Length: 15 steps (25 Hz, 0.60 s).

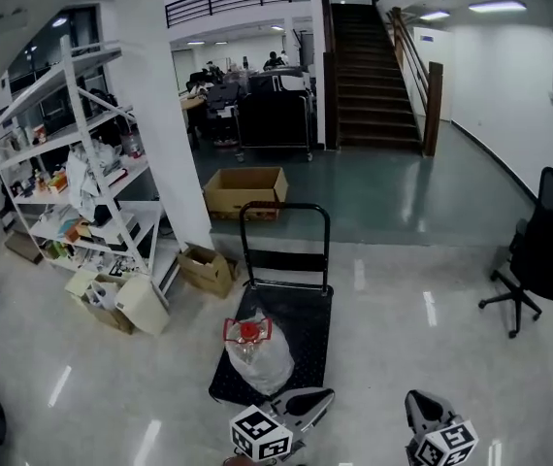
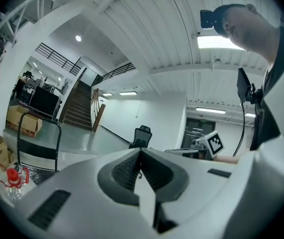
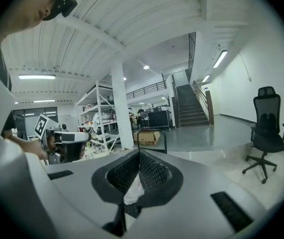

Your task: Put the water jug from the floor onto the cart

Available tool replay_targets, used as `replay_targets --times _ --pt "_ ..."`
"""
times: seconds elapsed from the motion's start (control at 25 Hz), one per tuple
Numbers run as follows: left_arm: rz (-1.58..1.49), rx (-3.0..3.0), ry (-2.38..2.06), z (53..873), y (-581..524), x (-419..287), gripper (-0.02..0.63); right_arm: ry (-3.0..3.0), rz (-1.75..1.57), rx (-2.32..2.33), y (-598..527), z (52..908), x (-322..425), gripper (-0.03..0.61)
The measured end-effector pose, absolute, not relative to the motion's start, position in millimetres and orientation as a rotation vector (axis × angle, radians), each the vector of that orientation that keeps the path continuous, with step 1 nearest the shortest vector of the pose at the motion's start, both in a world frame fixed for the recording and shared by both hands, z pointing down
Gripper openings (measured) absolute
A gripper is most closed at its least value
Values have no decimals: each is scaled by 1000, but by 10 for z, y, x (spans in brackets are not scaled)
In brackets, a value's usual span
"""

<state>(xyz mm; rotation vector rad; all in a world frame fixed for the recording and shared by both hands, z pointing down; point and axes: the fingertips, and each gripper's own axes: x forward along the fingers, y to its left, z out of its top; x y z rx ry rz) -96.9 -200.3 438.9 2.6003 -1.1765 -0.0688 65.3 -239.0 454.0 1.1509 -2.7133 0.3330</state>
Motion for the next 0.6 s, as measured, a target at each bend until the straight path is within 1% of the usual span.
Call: replay_targets --times 0.16,0.4,0.6 --pt "-35 2588 -1205 4465 -1462 -424 2 -2761 339 1110 -1812 4580 1116 2" --pt "-39 2543 -1222 4645 -454 572 2 -2764 373 990 -759 4963 1862 2" --pt "25 2492 -1262 4529 413 938 2 -2781 426 976 -79 4915 2259 2"
